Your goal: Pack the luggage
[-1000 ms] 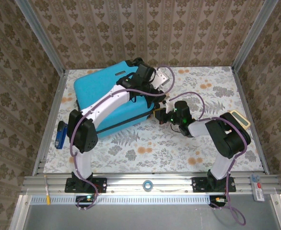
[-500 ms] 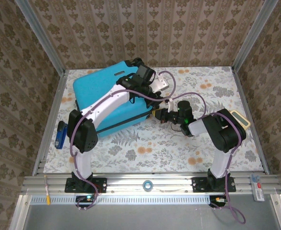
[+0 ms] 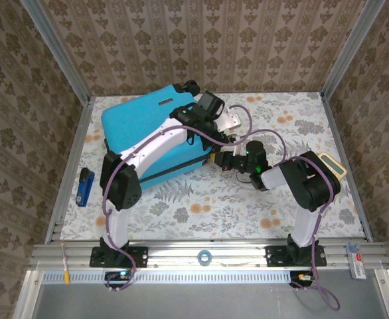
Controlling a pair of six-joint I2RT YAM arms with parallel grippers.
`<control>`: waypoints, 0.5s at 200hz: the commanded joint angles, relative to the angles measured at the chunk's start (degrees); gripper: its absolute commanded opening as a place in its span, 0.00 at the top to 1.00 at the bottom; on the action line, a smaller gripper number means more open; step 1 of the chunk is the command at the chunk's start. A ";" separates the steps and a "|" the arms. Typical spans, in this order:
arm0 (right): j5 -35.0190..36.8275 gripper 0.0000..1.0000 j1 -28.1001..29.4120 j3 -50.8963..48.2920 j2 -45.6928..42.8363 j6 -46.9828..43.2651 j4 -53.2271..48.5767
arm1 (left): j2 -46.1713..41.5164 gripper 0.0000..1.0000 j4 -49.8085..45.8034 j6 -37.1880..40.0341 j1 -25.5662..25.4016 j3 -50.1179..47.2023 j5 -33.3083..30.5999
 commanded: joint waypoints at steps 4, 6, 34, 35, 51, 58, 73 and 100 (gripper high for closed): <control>0.82 1.00 0.15 -0.54 -0.15 1.19 4.88 | 2.56 0.42 -2.30 1.76 -0.69 2.52 -4.10; 0.78 1.00 0.11 -0.54 -0.15 1.22 4.82 | 2.67 0.42 -2.23 1.76 -0.65 2.57 -4.35; 0.61 1.00 0.10 -0.70 -0.59 1.03 4.54 | 4.34 0.42 -2.46 1.26 -0.43 4.05 -6.47; 0.65 1.00 0.15 -0.66 -0.64 1.02 4.49 | 4.41 0.42 -2.51 1.20 -0.43 4.17 -6.52; 0.77 1.00 0.17 -0.71 -0.77 0.78 4.17 | 5.06 0.43 -3.31 1.22 -0.23 4.76 -6.57; 0.85 1.00 0.10 -0.63 -0.78 0.70 4.05 | 5.21 0.43 -3.66 1.19 -0.16 4.98 -6.57; 1.08 1.00 0.12 -0.45 -0.85 0.65 3.66 | 5.28 0.47 -4.56 1.24 -0.08 5.10 -6.23; 1.80 1.00 0.16 -0.10 -0.86 0.52 2.80 | 4.65 0.62 -6.16 1.69 -0.14 4.56 -5.07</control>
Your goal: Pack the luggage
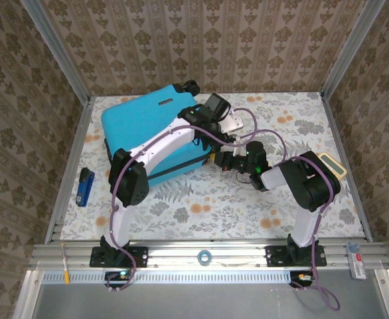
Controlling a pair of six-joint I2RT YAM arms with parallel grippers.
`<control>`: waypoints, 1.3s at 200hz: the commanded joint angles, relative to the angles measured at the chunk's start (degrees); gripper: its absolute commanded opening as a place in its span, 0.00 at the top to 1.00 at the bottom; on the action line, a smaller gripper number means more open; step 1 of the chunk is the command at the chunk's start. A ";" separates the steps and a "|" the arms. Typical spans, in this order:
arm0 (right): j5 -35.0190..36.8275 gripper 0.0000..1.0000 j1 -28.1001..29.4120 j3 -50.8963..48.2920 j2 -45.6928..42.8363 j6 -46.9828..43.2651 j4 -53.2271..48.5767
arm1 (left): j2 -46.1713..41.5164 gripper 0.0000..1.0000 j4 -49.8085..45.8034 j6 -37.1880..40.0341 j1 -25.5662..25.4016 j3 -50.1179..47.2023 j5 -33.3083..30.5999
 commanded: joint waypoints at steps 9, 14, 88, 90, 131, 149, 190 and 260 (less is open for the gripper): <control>1.77 1.00 0.10 0.31 -0.86 -0.37 1.93 | -0.08 0.69 -4.84 0.88 0.17 0.33 -0.18; 1.94 1.00 0.16 0.39 -0.86 -0.37 1.72 | -0.25 0.73 -4.85 0.93 0.16 -0.06 -0.24; 4.15 1.00 -1.87 -0.08 -2.86 -1.40 -1.21 | -7.80 1.00 0.08 1.05 -1.04 -9.46 3.03; 4.11 1.00 -1.91 -0.02 -2.94 -1.49 -1.52 | -8.05 1.00 0.34 1.01 -1.02 -9.85 3.21; -2.58 1.00 -3.71 4.90 -2.64 -3.73 -9.98 | -13.19 1.00 5.24 0.62 -1.66 -17.03 7.64; -4.31 1.00 -4.88 5.13 -2.97 -3.49 -10.29 | -15.12 1.00 6.75 0.55 -2.11 -19.60 8.35; -13.44 1.00 -5.82 8.62 -1.54 -4.67 -10.93 | -19.44 1.00 11.17 -0.06 -2.93 -24.75 12.09; -10.86 1.00 -6.18 12.67 3.75 1.14 -5.51 | -25.11 1.00 19.53 -1.63 -4.73 -32.08 16.75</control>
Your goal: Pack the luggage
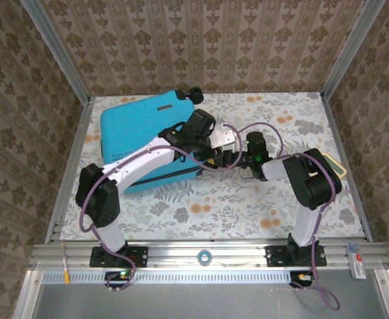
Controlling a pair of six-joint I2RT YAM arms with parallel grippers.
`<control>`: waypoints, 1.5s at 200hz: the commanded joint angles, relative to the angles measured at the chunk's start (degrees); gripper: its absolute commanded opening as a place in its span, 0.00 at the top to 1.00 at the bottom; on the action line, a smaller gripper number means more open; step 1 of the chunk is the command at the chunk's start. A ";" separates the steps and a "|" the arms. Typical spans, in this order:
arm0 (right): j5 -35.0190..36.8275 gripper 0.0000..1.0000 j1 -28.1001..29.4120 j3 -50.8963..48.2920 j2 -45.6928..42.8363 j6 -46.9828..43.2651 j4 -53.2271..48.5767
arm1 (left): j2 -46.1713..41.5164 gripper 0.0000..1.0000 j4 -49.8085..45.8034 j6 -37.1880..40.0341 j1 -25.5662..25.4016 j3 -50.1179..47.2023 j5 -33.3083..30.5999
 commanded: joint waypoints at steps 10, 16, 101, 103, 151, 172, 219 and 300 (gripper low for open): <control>7.62 1.00 -3.03 5.05 3.51 5.54 10.35 | -4.88 1.00 2.16 -3.50 -2.94 -3.01 11.37; 6.83 1.00 -3.22 4.95 3.76 5.79 11.53 | -4.84 1.00 1.93 -3.46 -3.11 -3.03 11.59; 14.59 1.00 -2.47 -0.78 -10.91 -15.81 -15.05 | -5.07 1.00 2.65 -2.69 -5.01 -5.91 11.05; 15.28 1.00 -2.37 -0.82 -11.49 -16.30 -16.04 | -5.09 1.00 2.86 -2.71 -5.03 -6.09 11.02; 19.21 1.00 -1.85 0.89 -14.43 -19.51 -22.54 | -6.19 1.00 6.58 -3.85 -5.33 -8.89 11.12; 17.51 1.00 -1.41 1.08 -13.51 -19.45 -21.55 | -6.60 1.00 7.13 -3.90 -5.46 -9.51 10.86; 14.94 0.95 -1.01 -5.36 -13.29 -14.28 -12.46 | -9.83 1.00 6.52 -1.51 -5.25 -11.18 11.60; 20.04 0.70 6.72 -20.09 -15.51 -15.99 7.04 | -11.70 1.00 2.86 -2.15 -3.48 -9.16 13.82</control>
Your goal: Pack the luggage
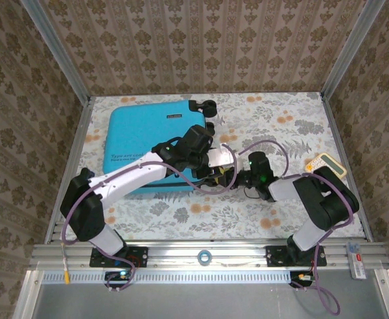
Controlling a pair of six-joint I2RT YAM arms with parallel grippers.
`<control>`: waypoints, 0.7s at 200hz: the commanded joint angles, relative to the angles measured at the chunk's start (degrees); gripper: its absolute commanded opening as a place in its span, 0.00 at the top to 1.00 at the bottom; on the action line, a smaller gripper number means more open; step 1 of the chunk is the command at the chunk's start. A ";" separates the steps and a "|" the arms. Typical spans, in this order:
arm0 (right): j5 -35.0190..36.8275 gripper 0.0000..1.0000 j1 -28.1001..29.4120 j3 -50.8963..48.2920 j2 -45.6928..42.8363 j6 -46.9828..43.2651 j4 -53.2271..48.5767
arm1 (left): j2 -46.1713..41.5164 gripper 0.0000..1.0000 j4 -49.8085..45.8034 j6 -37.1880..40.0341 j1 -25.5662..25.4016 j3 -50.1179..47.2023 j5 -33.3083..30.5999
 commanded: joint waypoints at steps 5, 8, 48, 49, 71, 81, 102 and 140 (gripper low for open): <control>2.85 0.69 0.77 -2.79 -1.89 -1.59 9.96 | -2.96 1.00 2.10 -3.90 0.75 1.44 6.82; 2.78 0.68 0.75 -3.10 -1.88 -1.57 10.34 | -3.01 1.00 2.06 -3.95 0.82 1.42 6.79; -1.39 0.61 1.41 -2.92 -0.83 -2.78 12.22 | -4.35 1.00 1.83 -4.74 1.70 1.24 8.23; -1.47 0.61 1.43 -2.92 -0.85 -2.70 12.39 | -4.37 1.00 1.83 -4.75 1.75 1.24 8.25; -4.81 0.56 1.78 -2.10 0.47 -1.93 14.79 | -5.59 1.00 1.92 -5.09 2.37 0.97 8.91; -6.01 0.55 2.19 -1.38 0.92 -2.24 14.48 | -6.13 1.00 2.05 -5.22 2.79 0.89 9.44; -7.17 0.54 3.31 -0.05 1.34 -2.87 13.97 | -6.87 1.00 2.23 -5.56 3.54 0.80 10.20; -6.98 0.54 4.27 1.46 2.16 -3.84 13.73 | -7.38 1.00 2.11 -6.02 3.99 1.14 11.85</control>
